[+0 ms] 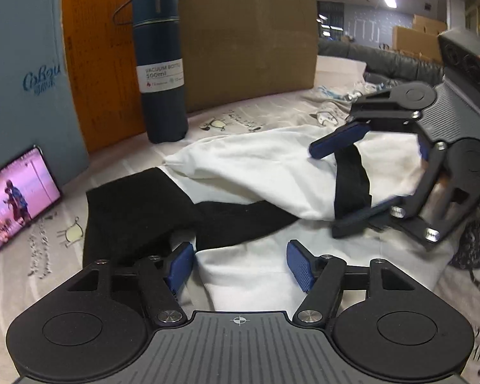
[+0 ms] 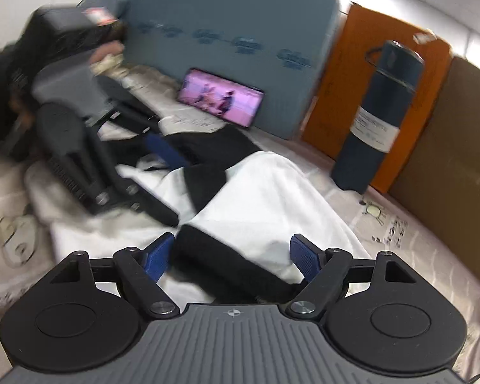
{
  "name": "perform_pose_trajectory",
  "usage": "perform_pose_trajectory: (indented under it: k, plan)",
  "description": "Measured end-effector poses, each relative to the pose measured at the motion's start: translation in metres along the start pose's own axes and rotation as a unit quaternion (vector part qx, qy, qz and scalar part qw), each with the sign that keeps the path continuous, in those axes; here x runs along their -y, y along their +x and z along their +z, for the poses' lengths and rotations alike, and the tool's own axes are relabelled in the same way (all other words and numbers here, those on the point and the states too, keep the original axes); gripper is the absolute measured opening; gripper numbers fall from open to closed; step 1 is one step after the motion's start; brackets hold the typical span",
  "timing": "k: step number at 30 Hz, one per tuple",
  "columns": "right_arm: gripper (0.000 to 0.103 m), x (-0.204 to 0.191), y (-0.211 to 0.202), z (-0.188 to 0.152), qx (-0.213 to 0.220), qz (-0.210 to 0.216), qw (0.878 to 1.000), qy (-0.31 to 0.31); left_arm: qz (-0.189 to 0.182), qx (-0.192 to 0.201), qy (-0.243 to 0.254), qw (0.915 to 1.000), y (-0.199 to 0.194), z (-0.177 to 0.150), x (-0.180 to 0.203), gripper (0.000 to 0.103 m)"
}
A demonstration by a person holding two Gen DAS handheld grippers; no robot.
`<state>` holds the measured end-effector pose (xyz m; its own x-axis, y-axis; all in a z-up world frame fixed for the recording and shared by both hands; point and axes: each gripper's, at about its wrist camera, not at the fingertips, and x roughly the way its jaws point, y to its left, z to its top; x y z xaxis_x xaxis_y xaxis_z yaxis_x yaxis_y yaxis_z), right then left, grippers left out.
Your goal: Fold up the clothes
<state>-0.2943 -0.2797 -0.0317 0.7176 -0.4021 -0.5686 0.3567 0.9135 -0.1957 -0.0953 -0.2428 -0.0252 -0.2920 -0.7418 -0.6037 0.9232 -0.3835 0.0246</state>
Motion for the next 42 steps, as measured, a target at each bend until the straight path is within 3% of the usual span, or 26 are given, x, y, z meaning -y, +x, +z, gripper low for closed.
perform_pose_trajectory:
  k: [1,2,3,6,10,20,21,23,25,27,28,31,34,36,39,42]
  plan:
    - [0.050,0.003,0.004,0.000,0.000,0.000,1.000,0.007,0.003,0.002,0.005,1.0000,0.000,0.000,0.002,0.064]
    - [0.044,0.002,0.006,0.000,0.001,0.001,1.000,0.003,0.007,0.002,0.009,0.9999,-0.001,0.000,0.004,0.064]
    - [0.030,0.001,0.007,0.000,0.001,0.003,1.000,-0.005,0.010,0.003,0.012,0.9999,-0.002,0.000,0.005,0.064]
    - [0.017,0.000,0.005,0.009,0.019,-0.018,1.000,-0.008,0.013,0.007,0.013,0.9998,-0.003,-0.001,0.007,0.064]
    - [0.013,0.017,0.004,0.022,0.054,-0.110,0.992,0.010,0.009,0.016,0.008,0.9998,-0.005,-0.003,0.004,0.065]
    - [0.012,0.080,0.062,0.040,0.025,-0.291,0.955,0.057,-0.039,0.024,-0.022,0.9987,-0.006,-0.005,-0.010,0.065]
    - [0.013,0.085,0.067,0.038,0.017,-0.301,0.951,0.067,-0.043,0.024,-0.025,0.9985,-0.007,-0.005,-0.011,0.065]
    - [0.029,0.094,0.069,0.034,0.010,-0.316,0.944,0.090,-0.049,0.026,-0.032,0.9980,-0.008,-0.006,-0.013,0.065]
    - [0.065,0.099,0.060,0.030,0.020,-0.330,0.937,0.113,-0.060,0.029,-0.048,0.9966,-0.008,-0.007,-0.019,0.065]
    - [0.077,0.099,0.037,0.030,0.042,-0.343,0.929,0.133,-0.069,0.033,-0.065,0.9950,-0.008,-0.007,-0.025,0.069]
    - [0.077,0.099,0.024,0.030,0.055,-0.350,0.924,0.144,-0.070,0.037,-0.073,0.9942,-0.009,-0.006,-0.027,0.070]
    - [0.077,0.092,-0.020,0.031,0.087,-0.306,0.927,0.200,-0.071,0.041,-0.092,0.9924,-0.008,-0.005,-0.034,0.070]
    - [0.078,0.079,-0.047,0.026,0.106,-0.169,0.943,0.265,-0.062,0.035,-0.077,0.9945,-0.006,-0.004,-0.028,0.066]
    - [0.079,0.067,-0.051,0.017,0.102,-0.095,0.946,0.292,-0.058,0.042,-0.056,0.9958,-0.008,-0.005,-0.022,0.037]
    - [0.078,0.044,-0.045,0.004,0.077,-0.055,0.952,0.291,-0.053,0.047,-0.033,0.9969,-0.010,-0.005,-0.015,0.019]
    - [0.077,0.029,-0.029,-0.007,0.044,-0.028,0.956,0.287,-0.049,0.053,-0.013,0.9973,-0.012,-0.005,-0.008,0.010]
